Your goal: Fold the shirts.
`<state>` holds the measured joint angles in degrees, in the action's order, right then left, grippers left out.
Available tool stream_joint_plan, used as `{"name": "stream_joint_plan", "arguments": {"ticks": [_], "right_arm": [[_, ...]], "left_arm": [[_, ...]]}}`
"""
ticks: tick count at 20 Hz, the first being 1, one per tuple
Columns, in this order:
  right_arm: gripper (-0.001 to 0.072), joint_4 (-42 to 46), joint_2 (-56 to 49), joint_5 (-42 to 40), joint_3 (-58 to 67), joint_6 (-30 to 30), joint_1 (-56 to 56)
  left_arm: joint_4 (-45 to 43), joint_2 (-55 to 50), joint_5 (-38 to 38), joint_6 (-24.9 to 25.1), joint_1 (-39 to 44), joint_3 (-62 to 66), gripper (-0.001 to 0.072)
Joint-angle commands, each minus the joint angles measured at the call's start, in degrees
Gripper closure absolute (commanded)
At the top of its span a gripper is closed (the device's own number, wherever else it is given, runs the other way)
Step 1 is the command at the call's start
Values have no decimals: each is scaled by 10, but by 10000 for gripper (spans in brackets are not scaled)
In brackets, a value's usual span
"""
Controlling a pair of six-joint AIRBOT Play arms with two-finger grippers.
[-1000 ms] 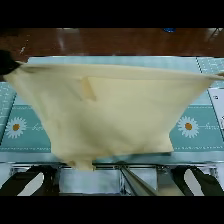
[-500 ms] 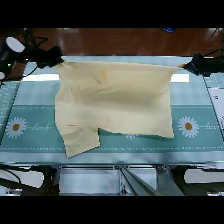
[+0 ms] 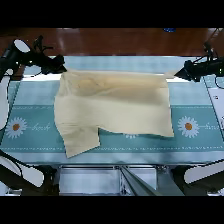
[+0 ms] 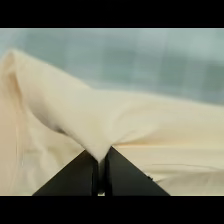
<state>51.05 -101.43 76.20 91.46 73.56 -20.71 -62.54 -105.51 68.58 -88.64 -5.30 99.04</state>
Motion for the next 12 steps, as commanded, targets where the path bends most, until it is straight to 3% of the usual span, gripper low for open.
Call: {"name": "stream_joint_plan", "arguments": {"ticks": [1, 11, 12], "right_arm": [[691, 123, -5, 97, -15, 31, 3], [691, 123, -5, 53, -94, 37, 19], [641, 121, -5, 48, -94, 40, 24]], "left_arm": [[0, -16, 169, 56, -10, -11, 682], [-16, -25, 194, 72, 6, -67, 681], [-16, -25, 190, 69, 6, -66, 614]]}}
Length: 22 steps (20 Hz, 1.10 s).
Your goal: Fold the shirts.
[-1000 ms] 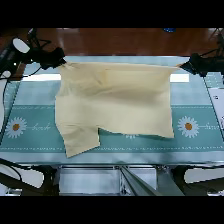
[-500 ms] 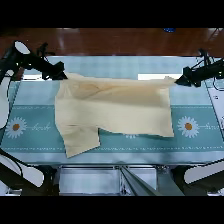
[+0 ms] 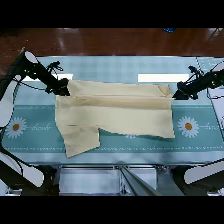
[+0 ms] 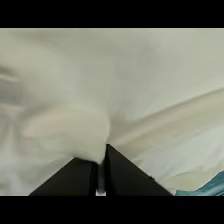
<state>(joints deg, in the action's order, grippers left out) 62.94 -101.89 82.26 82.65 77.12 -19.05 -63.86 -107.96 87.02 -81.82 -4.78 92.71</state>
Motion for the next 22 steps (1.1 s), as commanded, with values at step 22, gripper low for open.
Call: {"name": "stream_joint_plan", "arguments": {"ticks": [22], "right_arm": [[302, -145, 445, -163, -508, -59, -130]], "left_arm": [[101, 426, -140, 55, -230, -667, 199]]}}
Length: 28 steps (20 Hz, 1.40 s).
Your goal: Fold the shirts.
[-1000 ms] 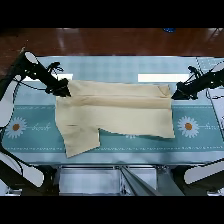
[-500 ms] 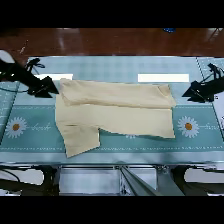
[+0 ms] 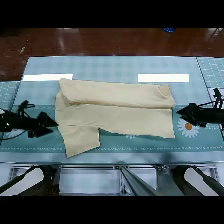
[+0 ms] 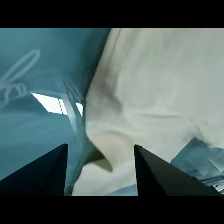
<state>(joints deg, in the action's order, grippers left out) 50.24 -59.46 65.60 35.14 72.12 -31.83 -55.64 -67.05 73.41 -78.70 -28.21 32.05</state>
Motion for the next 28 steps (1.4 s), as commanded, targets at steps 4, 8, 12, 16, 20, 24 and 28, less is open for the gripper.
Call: {"name": "stream_joint_plan", "arguments": {"ticks": [4, 8, 12, 16, 20, 24, 28], "right_arm": [[302, -18, 21, 8, -32, -7, -3], [302, -7, 21, 17, -32, -6, -3], [302, 144, 21, 46, -33, 77, -54], [302, 120, 21, 90, -86, 85, -79], [302, 103, 5, 59, -129, 83, -46], [306, -6, -40, -25, -129, 54, -3], [688, -39, -88, -24, -77, 14, 57]], "left_arm": [[28, 16, -84, -19, 54, -71, 199], [83, 15, -146, -19, 125, -71, 299], [83, 16, -133, 1, 146, -70, 682], [83, 16, -128, 1, 147, -70, 682], [83, 16, -127, 3, 147, -71, 682], [83, 16, -127, 3, 147, -71, 682], [82, 15, -130, 58, 146, -66, 682]]}}
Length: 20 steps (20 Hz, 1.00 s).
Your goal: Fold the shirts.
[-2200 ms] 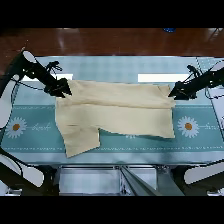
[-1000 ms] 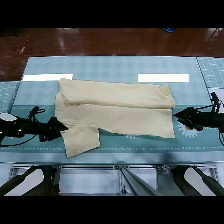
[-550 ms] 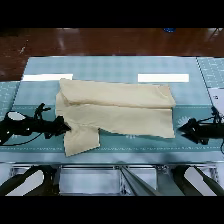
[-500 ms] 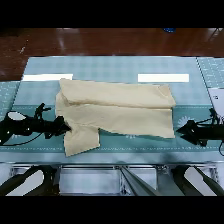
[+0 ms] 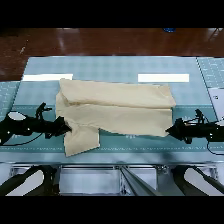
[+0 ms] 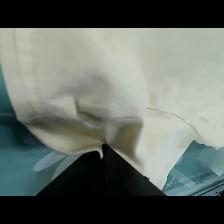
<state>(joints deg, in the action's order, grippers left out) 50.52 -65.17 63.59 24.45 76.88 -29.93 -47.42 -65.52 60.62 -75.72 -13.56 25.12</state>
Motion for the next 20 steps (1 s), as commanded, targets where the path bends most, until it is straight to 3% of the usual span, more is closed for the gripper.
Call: {"name": "stream_joint_plan", "arguments": {"ticks": [1, 4, 8, 11, 20], "right_arm": [[691, -41, -32, 14, 49, -48, 47], [691, -21, -21, 71, 119, -60, 49], [692, -20, -48, 78, 229, -45, 55], [692, -25, -129, 77, 323, -30, 77], [692, -65, -296, 41, 499, -7, 84]], "left_arm": [[-1, 0, 0, 29, -2, 12, 682], [0, 1, 40, 31, -25, 71, 682], [40, -22, 66, 32, -30, 195, 682], [76, -113, 66, 28, -11, 313, 682], [76, -393, 113, -79, 24, 655, 682]]}}
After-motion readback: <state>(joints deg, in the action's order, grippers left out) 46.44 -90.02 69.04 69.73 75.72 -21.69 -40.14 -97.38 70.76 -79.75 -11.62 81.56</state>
